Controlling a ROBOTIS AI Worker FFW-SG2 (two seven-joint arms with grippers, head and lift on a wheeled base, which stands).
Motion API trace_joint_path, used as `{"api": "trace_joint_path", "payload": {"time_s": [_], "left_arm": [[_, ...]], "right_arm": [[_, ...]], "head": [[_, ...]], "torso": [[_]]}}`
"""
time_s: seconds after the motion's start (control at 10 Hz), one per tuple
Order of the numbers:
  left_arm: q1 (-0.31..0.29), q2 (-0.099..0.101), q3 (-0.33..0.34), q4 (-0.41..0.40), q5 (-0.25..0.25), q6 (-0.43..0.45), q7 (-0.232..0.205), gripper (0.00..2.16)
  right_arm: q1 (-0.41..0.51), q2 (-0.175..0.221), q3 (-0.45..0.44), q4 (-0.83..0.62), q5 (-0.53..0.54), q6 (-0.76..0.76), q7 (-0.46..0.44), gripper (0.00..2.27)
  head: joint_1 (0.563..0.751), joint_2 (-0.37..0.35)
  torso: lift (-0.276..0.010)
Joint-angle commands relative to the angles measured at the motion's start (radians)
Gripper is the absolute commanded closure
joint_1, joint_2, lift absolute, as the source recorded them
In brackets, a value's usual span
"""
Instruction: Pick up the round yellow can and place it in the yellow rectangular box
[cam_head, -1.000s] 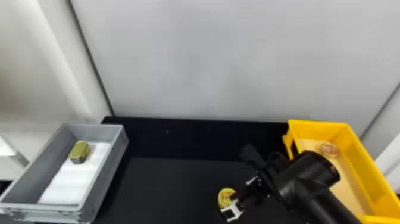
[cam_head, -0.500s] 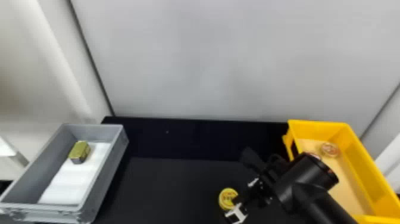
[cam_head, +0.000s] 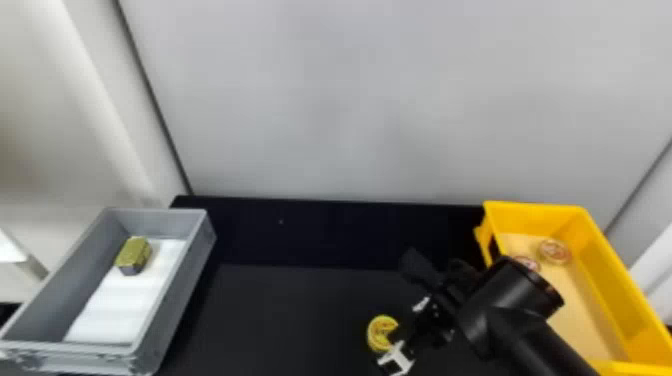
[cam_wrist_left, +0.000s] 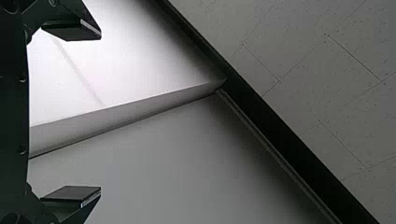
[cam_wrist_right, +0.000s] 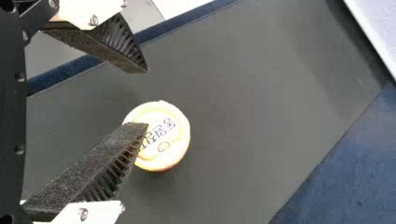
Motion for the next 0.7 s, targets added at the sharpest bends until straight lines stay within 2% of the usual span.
{"api": "trace_joint_path", "payload": {"time_s": [0.0, 0.2, 0.6], "left_arm": [[0.012, 0.002, 0.012, -0.002, 0.001, -0.002, -0.001, 0.11], [0.016, 0.005, 0.018, -0.005, 0.001, 0.000, -0.001, 0.11], [0.007, 0.005, 0.008, -0.005, 0.001, 0.004, -0.001, 0.11]], "right_arm": [[-0.017, -0.020, 0.003, -0.125, 0.021, 0.033, 0.000, 0.14], [-0.031, -0.035, 0.000, -0.205, 0.050, 0.026, -0.002, 0.14], [-0.029, -0.036, 0.012, -0.211, 0.059, 0.008, -0.003, 0.11]], "head": [[0.663, 0.054], [0.663, 0.054], [0.663, 0.054]], "torso": [[-0.010], [-0.010], [-0.010]]}}
